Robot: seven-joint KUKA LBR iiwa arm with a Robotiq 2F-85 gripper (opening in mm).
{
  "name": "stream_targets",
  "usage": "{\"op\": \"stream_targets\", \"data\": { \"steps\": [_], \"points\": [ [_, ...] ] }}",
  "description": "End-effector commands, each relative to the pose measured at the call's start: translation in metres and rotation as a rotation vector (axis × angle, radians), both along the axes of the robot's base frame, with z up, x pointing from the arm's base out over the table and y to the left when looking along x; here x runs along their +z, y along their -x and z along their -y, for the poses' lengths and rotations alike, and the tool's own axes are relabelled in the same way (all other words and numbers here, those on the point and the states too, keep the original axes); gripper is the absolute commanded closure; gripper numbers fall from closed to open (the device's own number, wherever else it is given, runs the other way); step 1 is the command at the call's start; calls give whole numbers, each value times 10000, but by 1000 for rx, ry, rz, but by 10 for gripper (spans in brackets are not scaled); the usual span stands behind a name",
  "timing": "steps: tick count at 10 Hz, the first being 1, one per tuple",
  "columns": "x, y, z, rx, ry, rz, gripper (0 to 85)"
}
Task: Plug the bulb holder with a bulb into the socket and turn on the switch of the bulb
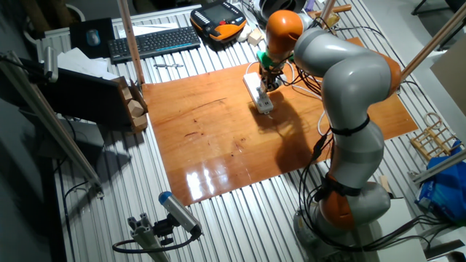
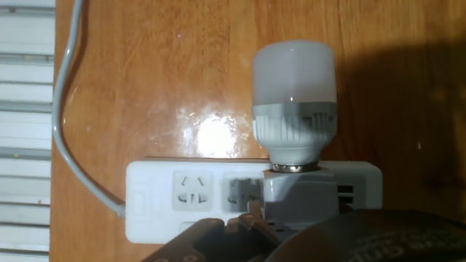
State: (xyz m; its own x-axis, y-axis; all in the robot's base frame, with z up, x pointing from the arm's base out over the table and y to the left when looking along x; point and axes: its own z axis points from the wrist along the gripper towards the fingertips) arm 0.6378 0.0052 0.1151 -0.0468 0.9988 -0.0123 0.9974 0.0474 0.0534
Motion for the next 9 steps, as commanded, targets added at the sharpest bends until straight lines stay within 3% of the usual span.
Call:
{"op": "stream_targets", "data": {
  "steps": [1, 3, 9],
  "points": [
    [5, -28, -20, -6, 3, 6, 850],
    [-52, -139, -8, -15, 15, 14, 850],
    [-106, -313, -25, -47, 21, 17, 850]
  ]
}}
